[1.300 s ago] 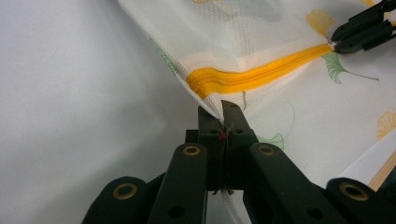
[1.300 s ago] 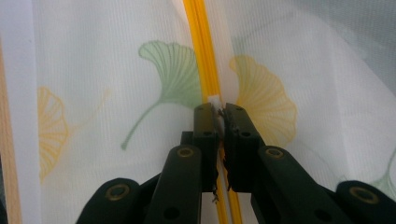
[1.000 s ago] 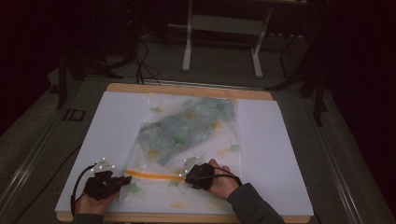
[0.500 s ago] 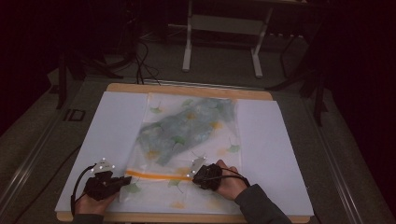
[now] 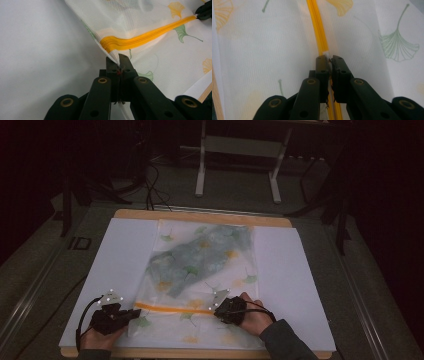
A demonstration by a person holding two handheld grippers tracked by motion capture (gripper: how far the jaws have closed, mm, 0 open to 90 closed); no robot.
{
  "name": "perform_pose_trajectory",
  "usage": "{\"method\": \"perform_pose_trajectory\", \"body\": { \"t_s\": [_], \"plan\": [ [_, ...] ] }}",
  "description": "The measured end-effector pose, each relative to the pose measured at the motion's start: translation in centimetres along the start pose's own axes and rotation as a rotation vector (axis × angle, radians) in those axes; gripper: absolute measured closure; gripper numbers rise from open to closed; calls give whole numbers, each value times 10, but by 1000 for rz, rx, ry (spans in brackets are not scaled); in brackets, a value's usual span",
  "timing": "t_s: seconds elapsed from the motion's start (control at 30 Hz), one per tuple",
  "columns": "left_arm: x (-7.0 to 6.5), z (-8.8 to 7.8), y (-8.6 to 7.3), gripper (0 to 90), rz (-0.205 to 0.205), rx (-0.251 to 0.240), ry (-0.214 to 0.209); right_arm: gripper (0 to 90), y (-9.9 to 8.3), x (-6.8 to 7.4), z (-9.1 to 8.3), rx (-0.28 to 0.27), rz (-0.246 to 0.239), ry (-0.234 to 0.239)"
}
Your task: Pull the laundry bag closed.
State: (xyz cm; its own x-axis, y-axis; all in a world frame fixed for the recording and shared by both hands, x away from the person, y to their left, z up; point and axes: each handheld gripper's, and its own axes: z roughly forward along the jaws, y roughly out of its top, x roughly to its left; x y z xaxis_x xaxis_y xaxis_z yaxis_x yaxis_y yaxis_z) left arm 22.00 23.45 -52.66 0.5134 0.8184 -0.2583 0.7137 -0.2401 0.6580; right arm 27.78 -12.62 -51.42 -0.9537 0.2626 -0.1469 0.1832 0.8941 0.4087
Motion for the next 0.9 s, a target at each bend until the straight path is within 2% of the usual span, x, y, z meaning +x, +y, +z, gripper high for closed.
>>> {"method": "perform_pose_trajectory", "body": {
  "t_s": [0.9],
  "plan": [
    [0,-1,0,886,-4,-2,-2,846,-19,-6,-10,20,13,-16]
  ]
}}
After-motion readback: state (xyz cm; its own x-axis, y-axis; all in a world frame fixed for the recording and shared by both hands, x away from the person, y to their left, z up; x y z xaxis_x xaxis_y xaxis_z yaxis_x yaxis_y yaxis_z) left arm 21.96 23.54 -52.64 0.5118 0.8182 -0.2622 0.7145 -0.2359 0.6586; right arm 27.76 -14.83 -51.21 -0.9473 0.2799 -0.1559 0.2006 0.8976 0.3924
